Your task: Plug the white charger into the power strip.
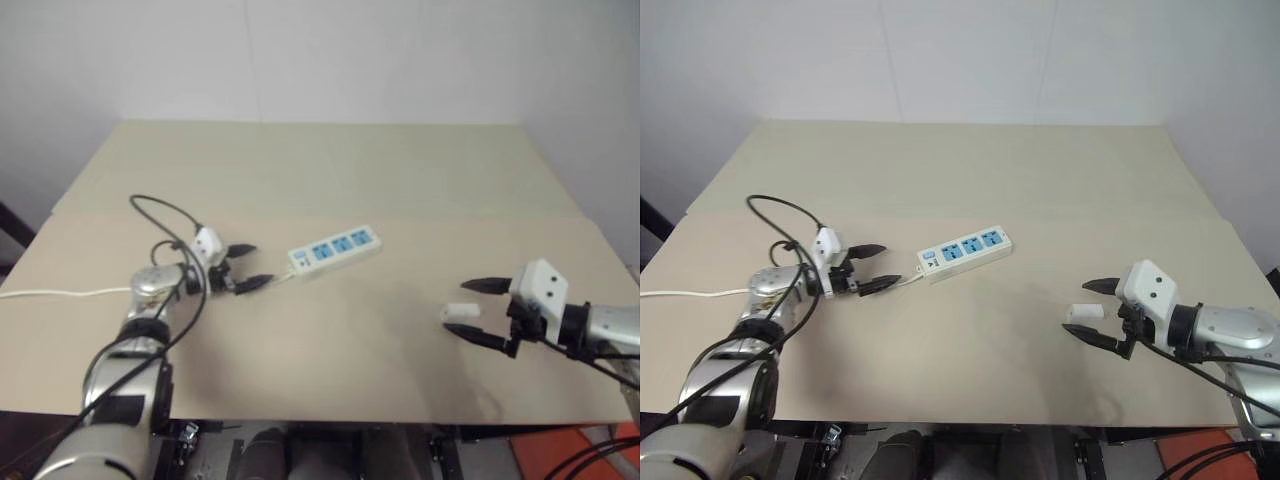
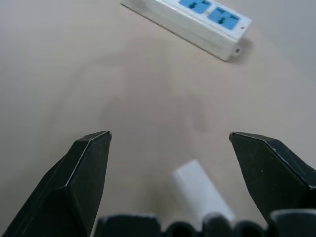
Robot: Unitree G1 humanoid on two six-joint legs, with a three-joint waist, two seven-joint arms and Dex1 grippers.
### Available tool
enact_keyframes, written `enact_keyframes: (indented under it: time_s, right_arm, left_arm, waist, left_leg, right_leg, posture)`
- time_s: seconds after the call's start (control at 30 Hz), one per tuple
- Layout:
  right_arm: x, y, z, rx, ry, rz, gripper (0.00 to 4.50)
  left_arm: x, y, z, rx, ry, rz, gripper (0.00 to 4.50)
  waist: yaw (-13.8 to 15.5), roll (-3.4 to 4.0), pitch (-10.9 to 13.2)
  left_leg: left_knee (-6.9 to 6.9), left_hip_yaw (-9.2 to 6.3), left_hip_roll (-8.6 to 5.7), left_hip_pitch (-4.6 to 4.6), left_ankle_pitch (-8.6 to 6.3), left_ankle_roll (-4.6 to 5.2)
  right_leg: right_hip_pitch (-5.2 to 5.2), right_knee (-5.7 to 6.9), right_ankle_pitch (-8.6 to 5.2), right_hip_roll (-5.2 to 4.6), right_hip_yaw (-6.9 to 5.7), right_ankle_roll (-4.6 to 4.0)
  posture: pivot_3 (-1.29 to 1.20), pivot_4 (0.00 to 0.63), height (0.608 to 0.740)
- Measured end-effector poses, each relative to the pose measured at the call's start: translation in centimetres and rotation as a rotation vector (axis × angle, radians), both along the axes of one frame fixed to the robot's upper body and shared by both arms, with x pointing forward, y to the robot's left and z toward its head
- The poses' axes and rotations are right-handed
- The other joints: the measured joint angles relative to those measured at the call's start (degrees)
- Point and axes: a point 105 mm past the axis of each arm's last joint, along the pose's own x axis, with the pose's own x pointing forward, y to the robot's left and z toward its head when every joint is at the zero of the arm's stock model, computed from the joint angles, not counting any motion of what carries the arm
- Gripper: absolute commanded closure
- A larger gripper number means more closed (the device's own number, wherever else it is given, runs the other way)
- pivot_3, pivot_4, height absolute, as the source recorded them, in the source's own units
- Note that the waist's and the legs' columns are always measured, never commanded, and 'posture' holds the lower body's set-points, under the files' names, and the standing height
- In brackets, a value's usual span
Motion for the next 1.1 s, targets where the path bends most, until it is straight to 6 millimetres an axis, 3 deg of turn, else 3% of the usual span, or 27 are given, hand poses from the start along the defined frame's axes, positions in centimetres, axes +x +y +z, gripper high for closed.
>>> enact_keyframes:
  time_s: [0.3, 0.33, 0.47, 0.8, 1.0, 1.1]
  right_arm:
    - [-0.4, 0.8, -0.1, 0.017, -0.002, -0.035, 0.00]
    - [-0.5, 0.9, -0.1, 0.018, -0.002, -0.039, 0.00]
    - [-0.7, 1.2, -0.3, 0.025, -0.001, -0.050, 0.00]
    - [-0.2, 2.1, -0.4, 0.046, 0.000, -0.038, 0.00]
    - [0.7, 2.2, -0.2, 0.058, -0.010, -0.053, 0.00]
    - [0.8, 2.4, -0.4, 0.058, 0.001, -0.047, 0.00]
  left_arm:
    - [0.1, -2.0, -0.3, 0.085, 0.086, -0.106, 0.02]
    - [0.0, -2.1, -0.4, 0.103, 0.087, -0.114, 0.21]
    - [0.3, -2.6, -0.4, 0.109, 0.135, -0.110, 1.25]
    - [-0.1, -3.0, -0.9, 0.094, 0.166, -0.128, 4.48]
    - [-0.9, -2.9, -1.1, 0.091, 0.131, -0.165, 4.48]
    - [-2.2, -1.9, -1.1, 0.065, 0.135, -0.189, 4.48]
  waist:
    - [0.07, -0.03, 0.02]
    - [0.07, -0.03, 0.02]
    - [0.16, -0.03, 0.01]
    - [0.05, -0.02, 0.01]
    - [-0.21, 0.02, -0.01]
    - [-1.03, 0.06, -0.04]
  left_leg:
    - [0.06, -0.02, -0.02, -0.02, 0.03, -0.03]
    - [0.07, -0.02, -0.02, 0.00, 0.03, -0.04]
    - [0.11, -0.02, -0.03, 0.08, 0.04, -0.04]
    - [0.11, -0.02, -0.02, 0.33, 0.04, -0.04]
    - [0.10, -0.02, 0.00, 0.51, 0.03, -0.04]
    - [0.03, -0.01, 0.04, 0.51, 0.03, -0.03]
  right_leg:
    - [-0.15, 0.18, -0.01, 0.00, 0.01, 0.03]
    - [-0.13, 0.20, -0.01, 0.00, 0.01, 0.04]
    - [-0.01, 0.20, -0.01, 0.00, 0.00, 0.06]
    - [0.20, 0.19, -0.01, 0.00, 0.02, 0.07]
    - [0.37, 0.18, -0.02, 0.00, 0.04, 0.07]
    - [0.35, 0.16, -0.01, 0.00, 0.12, 0.04]
  posture:
    - [0.00, 0.150, 0.740]
    - [0.00, 0.150, 0.740]
    - [0.00, 0.150, 0.740]
    - [0.00, 0.150, 0.740]
    - [0.00, 0.150, 0.740]
    - [0.00, 0.150, 0.740]
